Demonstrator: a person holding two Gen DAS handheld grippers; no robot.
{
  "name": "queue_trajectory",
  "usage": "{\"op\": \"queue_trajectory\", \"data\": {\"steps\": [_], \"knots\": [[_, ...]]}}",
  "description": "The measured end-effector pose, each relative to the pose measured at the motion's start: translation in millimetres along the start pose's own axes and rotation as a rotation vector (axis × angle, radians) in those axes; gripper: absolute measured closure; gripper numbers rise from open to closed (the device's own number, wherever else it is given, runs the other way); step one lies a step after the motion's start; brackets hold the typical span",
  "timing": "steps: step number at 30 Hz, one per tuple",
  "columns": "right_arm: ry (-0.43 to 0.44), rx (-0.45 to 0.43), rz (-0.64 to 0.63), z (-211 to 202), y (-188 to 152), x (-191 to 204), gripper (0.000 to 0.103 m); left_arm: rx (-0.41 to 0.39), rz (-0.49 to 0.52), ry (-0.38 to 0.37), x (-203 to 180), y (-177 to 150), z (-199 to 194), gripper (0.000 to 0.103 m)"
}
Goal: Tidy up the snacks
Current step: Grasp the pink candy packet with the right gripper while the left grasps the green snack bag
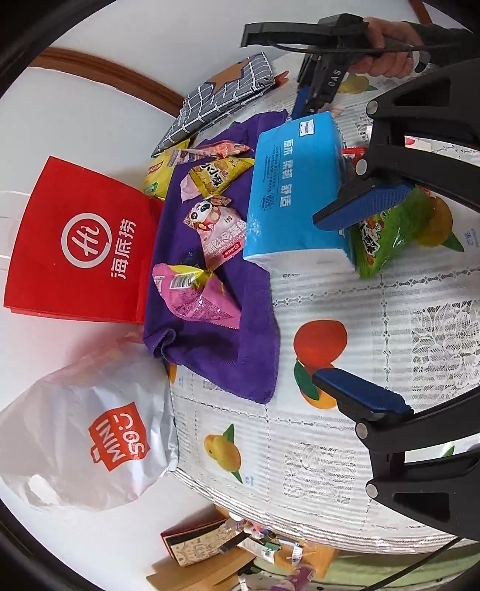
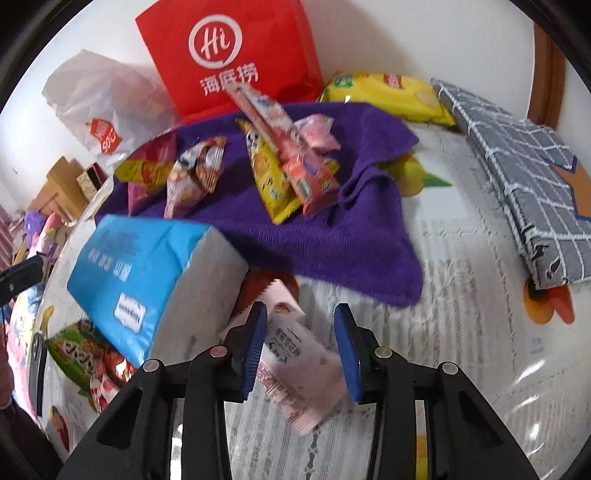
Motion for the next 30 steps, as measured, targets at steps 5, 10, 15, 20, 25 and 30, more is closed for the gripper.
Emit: {"op": "queue_trajectory", "data": {"steps": [5,10,15,20,25,30], "knots": [[0.011,0.034,-0.053,-6,-16,9,0.056,-0.001,-0.006,-0.006,4,-5,-3,0.028],[-0.024,0.042,-0.128,-6,-28,19,0.044,-0.002,-0.006,-0.01,2,-9,-7,0.028],[-0.156,-0.012,-0.142,-8,-30,14,0.062,0.006,0.004,-0.004,-3,-16,-10,0.028],[-0.245,-0.072,-0.101,-23,-36,3,0.066,0.035,-0.006,-0.035,-14,-25,-5,0.028],[-0.214,-0.1,-0.049,-26,-49,-1,0.063,0.055,-0.017,-0.139,-42,-31,2,0.027],[-0.224,-0.134,-0.045,-29,-53,-1,0.062,0.111,0.033,-0.019,-55,-41,29,0.027]]}}
Point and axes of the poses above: each gripper's, at about its wrist camera, not at the fingertips, and z roughly the way its jaws point, x to its left, y to its top, the point moved 8 cm from there along z, roughly the way its jaws point, and after that the axes turned 1 degree about z, right-handed, at the moved point
